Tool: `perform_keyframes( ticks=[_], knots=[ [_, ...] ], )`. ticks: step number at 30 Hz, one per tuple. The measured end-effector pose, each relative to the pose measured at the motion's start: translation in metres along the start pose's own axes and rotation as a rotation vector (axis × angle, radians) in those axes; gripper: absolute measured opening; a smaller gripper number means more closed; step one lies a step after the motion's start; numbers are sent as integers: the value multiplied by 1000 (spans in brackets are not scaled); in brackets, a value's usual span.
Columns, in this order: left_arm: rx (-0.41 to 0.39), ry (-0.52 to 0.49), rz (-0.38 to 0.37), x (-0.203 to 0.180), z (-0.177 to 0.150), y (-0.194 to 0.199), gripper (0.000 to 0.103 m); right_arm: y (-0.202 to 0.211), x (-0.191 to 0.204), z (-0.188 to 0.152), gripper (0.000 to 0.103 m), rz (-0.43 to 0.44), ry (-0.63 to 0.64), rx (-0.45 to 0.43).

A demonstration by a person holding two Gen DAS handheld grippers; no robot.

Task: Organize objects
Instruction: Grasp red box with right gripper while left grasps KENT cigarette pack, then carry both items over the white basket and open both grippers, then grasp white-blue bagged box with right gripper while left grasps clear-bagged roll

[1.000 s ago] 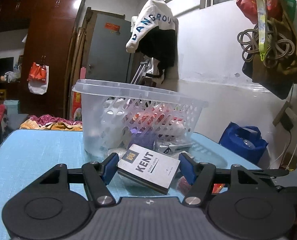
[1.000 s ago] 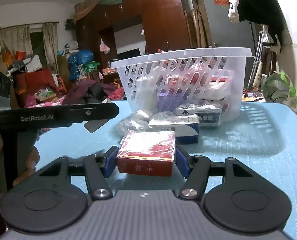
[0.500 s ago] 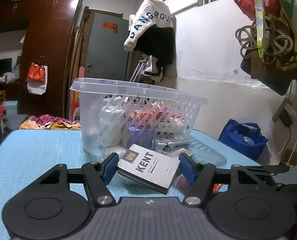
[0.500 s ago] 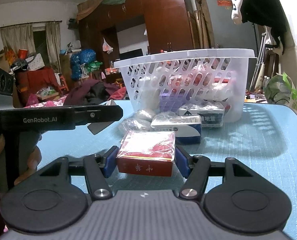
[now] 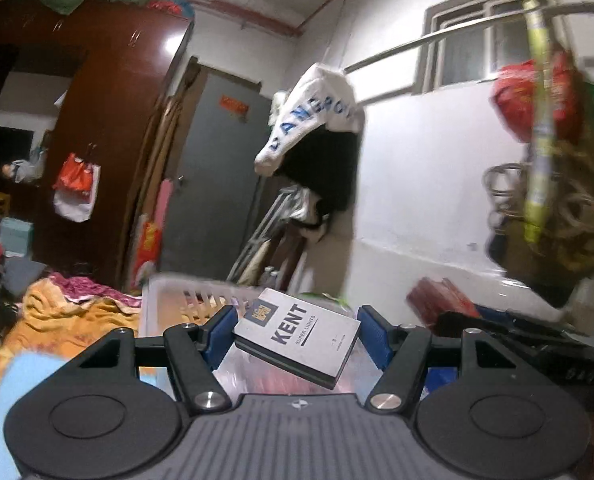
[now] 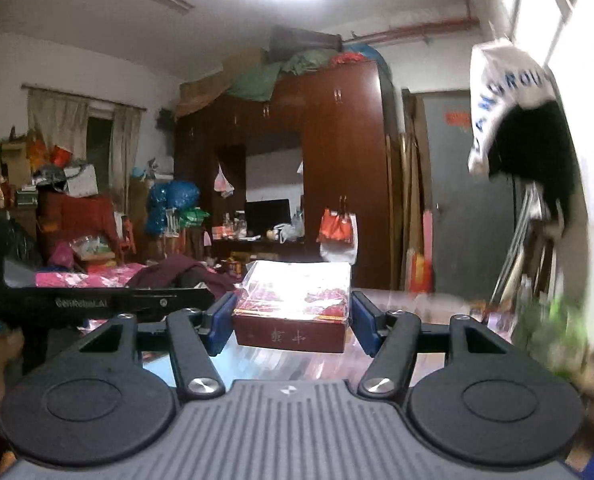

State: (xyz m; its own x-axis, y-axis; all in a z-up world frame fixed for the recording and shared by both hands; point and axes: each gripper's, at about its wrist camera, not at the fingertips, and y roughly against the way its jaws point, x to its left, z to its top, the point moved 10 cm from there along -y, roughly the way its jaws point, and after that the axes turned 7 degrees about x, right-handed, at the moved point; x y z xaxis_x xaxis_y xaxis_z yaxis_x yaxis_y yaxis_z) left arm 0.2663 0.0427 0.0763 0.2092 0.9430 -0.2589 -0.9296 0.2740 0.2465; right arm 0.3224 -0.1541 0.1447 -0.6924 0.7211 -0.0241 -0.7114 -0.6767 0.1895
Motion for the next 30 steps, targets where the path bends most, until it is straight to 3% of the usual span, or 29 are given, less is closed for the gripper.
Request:
perform_keyframes(
  ticks=[4, 5, 6, 7, 10, 14, 16, 19, 22, 26, 29, 30],
  knots=[
    [99, 33, 107, 21, 27, -60, 69, -61, -32, 25, 65, -103, 57, 74],
    [103, 54, 116, 27, 29, -69, 69, -74, -41, 26, 69, -114, 50, 87],
    [116, 63, 114, 31, 28, -78, 76, -84, -46, 23, 83, -120, 35, 109],
    [149, 69, 114, 33, 24, -85, 85, -90, -50, 19, 89, -124, 14, 137],
    [189, 19, 153, 31, 13, -86, 89, -83, -48, 10, 103, -145, 24, 155],
    [171, 24, 197, 29, -3, -46, 91, -46, -41, -1, 103, -107, -30, 113],
    [184, 10, 160, 22, -27, -24, 93, -24, -35, -17, 103, -44, -66, 99],
    [312, 11, 137, 21, -80, -24, 94, -17, -28, -58, 103, -5, -84, 187],
    [418, -13, 130, 17, -119, -40, 93, -21, -30, -95, 103, -32, -135, 280],
    [479, -31, 136, 14, -143, -55, 92, -27, -43, -114, 103, -59, -199, 343],
    [484, -89, 199, 13, -152, -58, 84, -26, -49, -117, 103, -52, -244, 338],
    [483, -115, 217, 13, -152, -58, 72, -26, -47, -118, 103, -47, -261, 341]
  ],
)
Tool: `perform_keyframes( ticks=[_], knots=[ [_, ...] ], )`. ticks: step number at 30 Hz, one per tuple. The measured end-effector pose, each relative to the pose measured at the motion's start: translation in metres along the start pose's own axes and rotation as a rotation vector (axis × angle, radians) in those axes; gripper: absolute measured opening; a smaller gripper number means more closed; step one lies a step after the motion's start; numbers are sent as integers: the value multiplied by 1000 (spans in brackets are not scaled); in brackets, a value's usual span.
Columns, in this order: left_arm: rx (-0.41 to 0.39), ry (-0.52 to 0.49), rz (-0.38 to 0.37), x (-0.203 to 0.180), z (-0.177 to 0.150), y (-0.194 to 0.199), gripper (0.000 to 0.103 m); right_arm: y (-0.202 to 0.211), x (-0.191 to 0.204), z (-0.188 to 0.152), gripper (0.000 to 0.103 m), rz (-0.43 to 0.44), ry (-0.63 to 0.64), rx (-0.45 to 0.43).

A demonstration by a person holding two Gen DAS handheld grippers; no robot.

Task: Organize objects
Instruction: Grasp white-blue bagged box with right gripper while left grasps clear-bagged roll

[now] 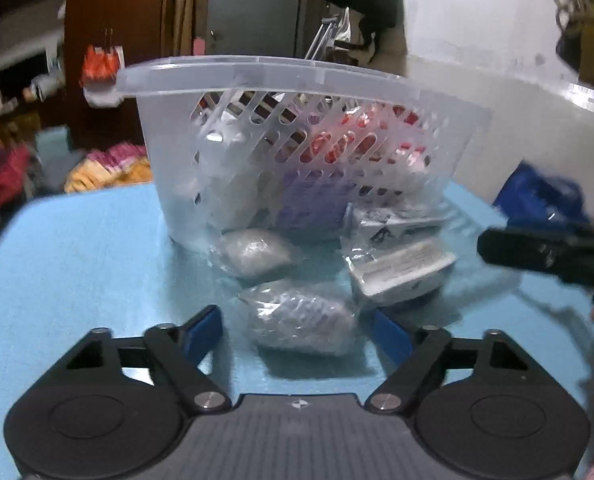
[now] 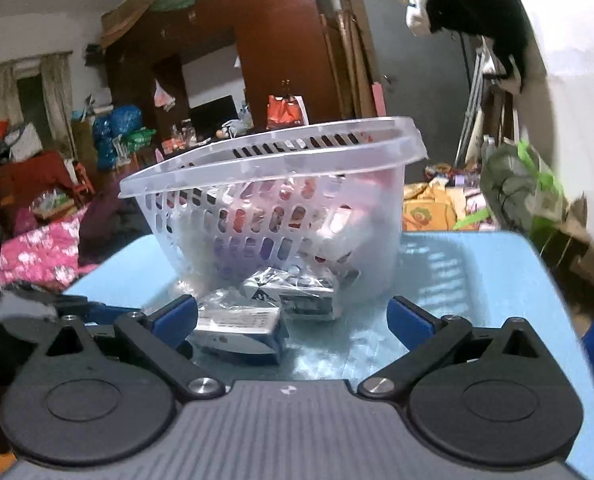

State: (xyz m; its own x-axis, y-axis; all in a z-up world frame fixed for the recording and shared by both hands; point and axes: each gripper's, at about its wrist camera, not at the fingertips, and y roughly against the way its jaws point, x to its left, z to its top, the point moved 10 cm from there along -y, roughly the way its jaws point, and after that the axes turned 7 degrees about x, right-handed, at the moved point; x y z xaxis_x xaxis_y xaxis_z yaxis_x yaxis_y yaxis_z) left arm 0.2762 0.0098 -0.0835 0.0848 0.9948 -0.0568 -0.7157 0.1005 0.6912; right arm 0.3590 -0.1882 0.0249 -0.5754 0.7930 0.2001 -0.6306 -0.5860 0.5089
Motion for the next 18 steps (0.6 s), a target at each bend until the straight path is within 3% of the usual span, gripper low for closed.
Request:
perform_keyframes(
  ticks=[1, 10, 15, 18],
  knots=[
    [-6, -18, 13, -1, -2, 3, 63, -2, 1, 1, 103, 8, -6, 5],
    [-49, 71, -70, 32, -9, 17, 62, -32, 36, -21, 100, 48, 104, 121],
    [-59, 68, -100, 31, -11, 16, 62, -23, 33, -29, 100, -56, 182, 133],
    [-61, 87, -120, 32, -11, 16, 62, -16, 26, -37, 97, -74, 190, 137]
  ],
)
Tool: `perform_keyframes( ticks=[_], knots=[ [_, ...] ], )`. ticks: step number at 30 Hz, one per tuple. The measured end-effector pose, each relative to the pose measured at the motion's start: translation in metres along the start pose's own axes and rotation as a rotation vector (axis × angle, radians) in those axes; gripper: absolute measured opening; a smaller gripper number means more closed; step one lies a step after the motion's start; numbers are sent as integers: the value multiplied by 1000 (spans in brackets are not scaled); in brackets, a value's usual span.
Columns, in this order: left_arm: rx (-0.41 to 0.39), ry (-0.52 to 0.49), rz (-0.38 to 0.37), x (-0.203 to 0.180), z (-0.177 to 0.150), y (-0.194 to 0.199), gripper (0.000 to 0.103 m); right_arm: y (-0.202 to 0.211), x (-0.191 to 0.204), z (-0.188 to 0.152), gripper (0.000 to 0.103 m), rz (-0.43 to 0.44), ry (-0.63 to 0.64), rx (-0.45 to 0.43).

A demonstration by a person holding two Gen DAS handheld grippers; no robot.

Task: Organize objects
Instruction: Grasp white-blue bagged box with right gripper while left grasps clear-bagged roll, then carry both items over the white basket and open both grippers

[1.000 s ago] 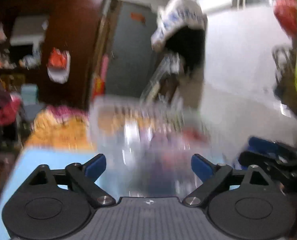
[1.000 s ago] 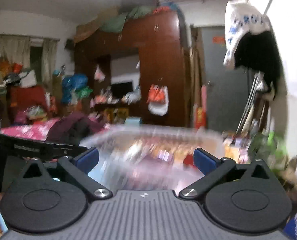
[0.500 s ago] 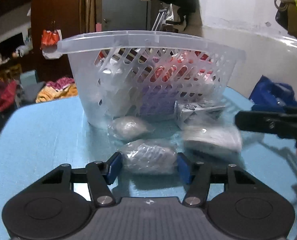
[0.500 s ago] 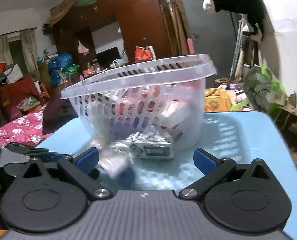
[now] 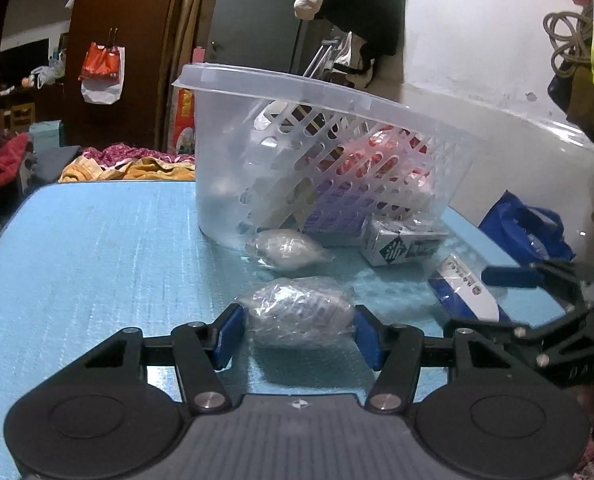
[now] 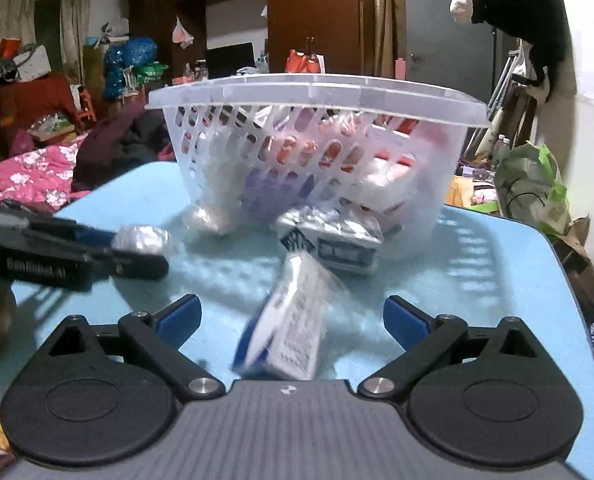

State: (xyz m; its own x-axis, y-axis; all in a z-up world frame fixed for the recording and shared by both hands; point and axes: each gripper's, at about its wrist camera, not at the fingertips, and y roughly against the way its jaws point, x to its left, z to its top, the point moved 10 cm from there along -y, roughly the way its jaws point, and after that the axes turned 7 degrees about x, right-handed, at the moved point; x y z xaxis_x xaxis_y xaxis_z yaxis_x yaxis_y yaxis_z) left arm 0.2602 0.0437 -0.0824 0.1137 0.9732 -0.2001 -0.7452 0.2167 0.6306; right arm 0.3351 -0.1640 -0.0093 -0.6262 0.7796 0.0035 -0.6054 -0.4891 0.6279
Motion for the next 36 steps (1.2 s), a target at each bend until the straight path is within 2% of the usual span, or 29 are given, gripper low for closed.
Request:
perform_keyframes(
  ticks=[1, 2, 3, 5, 11, 16, 26, 27, 29, 32, 34, 36],
  knots=[
    [-1, 2, -3, 0, 0, 0, 63, 0, 0, -3, 93, -1, 8, 7],
    [0, -1, -5, -1, 0, 0, 63, -2, 0, -6, 77, -1, 14, 16],
    [0, -4, -7, -1, -1, 1, 63, -5, 1, -8, 56, 3, 11, 27],
    [-2, -7, -10, -3, -1, 0, 63, -6, 1, -7, 47, 30, 3, 25],
    [-27, 23, -33, 1, -1, 4, 63, 3, -3, -4, 46, 70, -26, -53],
    [-73, -1, -34, -1, 0, 12, 63, 12, -7, -1, 46, 96, -48, -124],
    [-125, -22, -32, -1, 2, 20, 63, 19, -9, 4, 46, 133, -59, -183],
    [-138, -27, -33, -2, 2, 22, 62, 21, -10, 4, 46, 142, -61, -191],
    [-214, -39, -45, -5, 6, 36, 62, 26, -10, 5, 46, 158, -62, -225],
    [-301, -2, -116, -14, 24, 62, 62, 45, -7, 14, 46, 228, -64, -300],
    [-375, -20, -114, -24, 52, 84, 62, 69, -6, 40, 46, 284, -71, -382],
    [-408, -48, -80, -35, 92, 97, 62, 88, -7, 80, 46, 213, -17, -435]
  ],
)
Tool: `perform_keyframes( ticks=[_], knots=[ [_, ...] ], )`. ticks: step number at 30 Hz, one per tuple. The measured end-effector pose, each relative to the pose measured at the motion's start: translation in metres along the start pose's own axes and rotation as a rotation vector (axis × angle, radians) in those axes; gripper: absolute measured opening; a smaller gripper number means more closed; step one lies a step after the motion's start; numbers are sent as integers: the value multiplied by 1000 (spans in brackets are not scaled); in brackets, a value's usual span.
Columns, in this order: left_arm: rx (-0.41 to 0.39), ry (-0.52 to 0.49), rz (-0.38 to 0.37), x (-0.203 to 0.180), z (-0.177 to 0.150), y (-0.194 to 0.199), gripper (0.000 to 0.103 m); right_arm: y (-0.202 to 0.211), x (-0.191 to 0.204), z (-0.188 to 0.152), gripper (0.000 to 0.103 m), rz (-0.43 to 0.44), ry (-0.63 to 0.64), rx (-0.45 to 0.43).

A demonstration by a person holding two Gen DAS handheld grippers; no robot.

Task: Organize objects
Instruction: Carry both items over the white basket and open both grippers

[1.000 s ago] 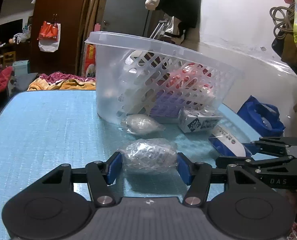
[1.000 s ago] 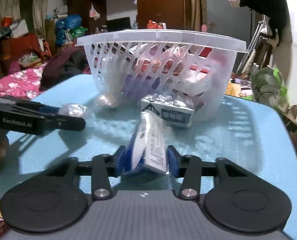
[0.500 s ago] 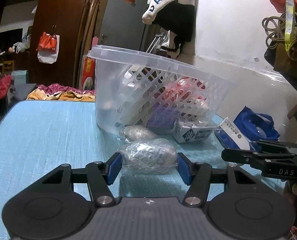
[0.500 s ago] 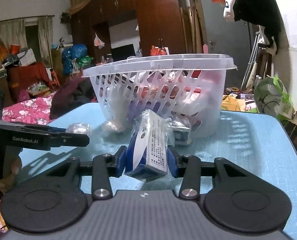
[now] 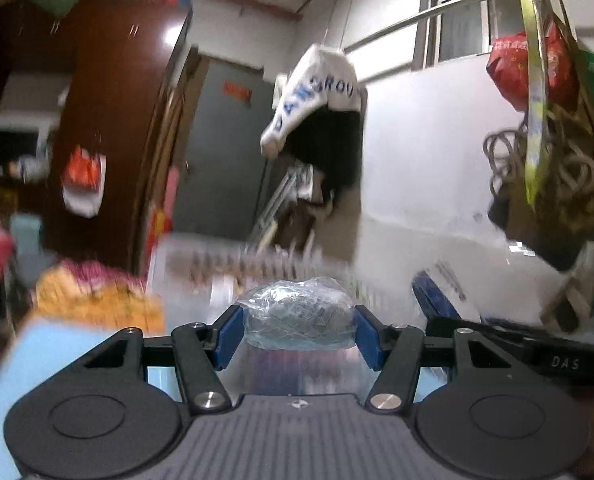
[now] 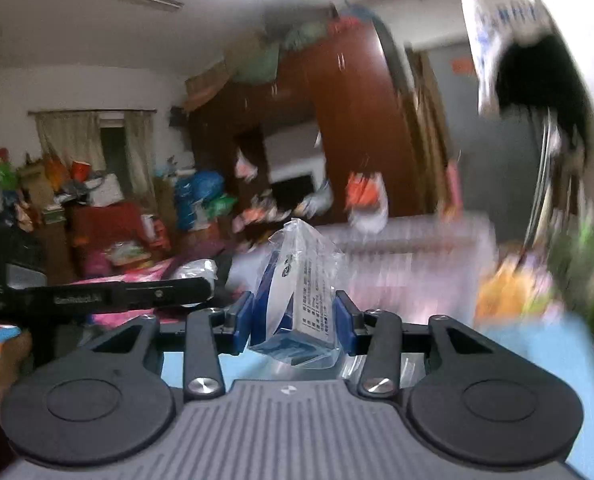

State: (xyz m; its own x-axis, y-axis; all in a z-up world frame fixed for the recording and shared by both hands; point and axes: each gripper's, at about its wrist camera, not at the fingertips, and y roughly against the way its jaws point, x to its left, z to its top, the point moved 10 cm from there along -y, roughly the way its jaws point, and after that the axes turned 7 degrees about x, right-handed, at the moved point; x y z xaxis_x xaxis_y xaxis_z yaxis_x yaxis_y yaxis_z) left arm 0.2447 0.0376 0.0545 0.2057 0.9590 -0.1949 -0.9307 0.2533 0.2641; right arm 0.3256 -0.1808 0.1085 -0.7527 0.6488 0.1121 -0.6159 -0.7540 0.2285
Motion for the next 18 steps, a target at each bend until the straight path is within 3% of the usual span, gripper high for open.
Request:
perform_keyframes(
  ticks=[4, 6, 7, 9, 10, 12, 13, 16, 18],
  knots=[
    [36, -21, 67, 1, 58, -45, 62, -37, -10, 70, 46, -130, 124, 33],
    [90, -19, 97, 9, 63, -74, 63, -63, -21, 84, 51, -180, 156, 67],
    [119, -22, 113, 15, 61, -91, 69, -76, -26, 85, 54, -203, 167, 90],
    [176, -12, 166, 29, 50, -113, 83, -95, -40, 76, 90, -265, 154, 154],
    [194, 0, 193, 35, 43, -118, 84, -100, -46, 70, 93, -295, 147, 178],
    [164, -3, 188, 36, 38, -107, 87, -89, -47, 59, 98, -292, 130, 171],
    [130, -7, 174, 34, 37, -95, 94, -81, -44, 57, 102, -268, 118, 156],
    [69, -8, 129, 26, 27, -55, 99, -44, -40, 45, 103, -206, 30, 95],
    [88, -8, 108, 22, 7, -38, 101, -32, -34, 26, 103, -159, 11, 108]
  ],
)
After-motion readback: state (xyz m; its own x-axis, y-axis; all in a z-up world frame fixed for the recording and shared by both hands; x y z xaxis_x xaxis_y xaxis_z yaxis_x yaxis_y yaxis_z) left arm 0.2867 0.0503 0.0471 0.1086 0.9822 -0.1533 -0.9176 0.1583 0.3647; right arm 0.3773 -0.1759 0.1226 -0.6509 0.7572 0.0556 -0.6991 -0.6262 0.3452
